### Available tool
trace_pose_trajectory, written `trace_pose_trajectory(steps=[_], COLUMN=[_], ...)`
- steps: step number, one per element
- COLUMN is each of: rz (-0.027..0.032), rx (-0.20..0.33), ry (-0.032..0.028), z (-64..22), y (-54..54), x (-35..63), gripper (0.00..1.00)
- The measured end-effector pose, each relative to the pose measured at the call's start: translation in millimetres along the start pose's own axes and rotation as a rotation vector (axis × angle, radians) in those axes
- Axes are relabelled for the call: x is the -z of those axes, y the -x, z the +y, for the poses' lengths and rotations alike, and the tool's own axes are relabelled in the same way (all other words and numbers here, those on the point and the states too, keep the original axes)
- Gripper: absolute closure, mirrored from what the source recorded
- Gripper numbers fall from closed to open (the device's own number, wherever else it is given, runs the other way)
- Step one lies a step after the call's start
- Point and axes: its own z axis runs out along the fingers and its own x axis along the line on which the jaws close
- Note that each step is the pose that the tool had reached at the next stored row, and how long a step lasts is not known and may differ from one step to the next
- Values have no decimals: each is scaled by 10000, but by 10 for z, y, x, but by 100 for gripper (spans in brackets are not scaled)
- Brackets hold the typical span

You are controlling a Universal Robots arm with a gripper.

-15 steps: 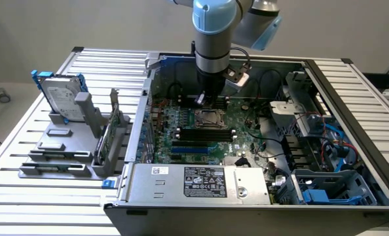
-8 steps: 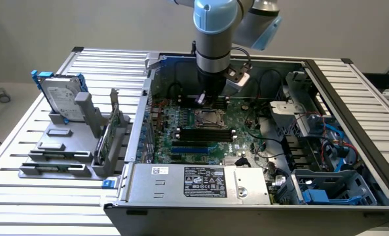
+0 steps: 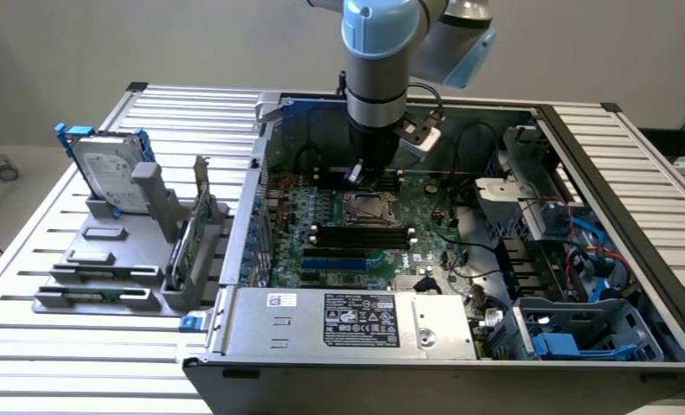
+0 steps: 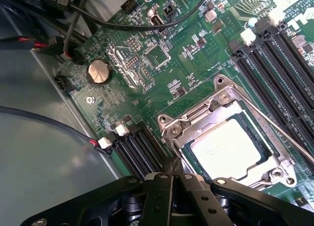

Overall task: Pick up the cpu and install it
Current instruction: 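Install the first cpu locking lever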

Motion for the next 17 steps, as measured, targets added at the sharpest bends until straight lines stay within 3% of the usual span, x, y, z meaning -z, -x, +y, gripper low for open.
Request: trace_pose_trajectory(steps=[9,12,17], rz=[-28,-52,-55], rx=[4,6,7], ry=[19,108,112], z=[2,11,11], y=[-3,0,-2], x=[9,19,20], gripper=[89,89,89])
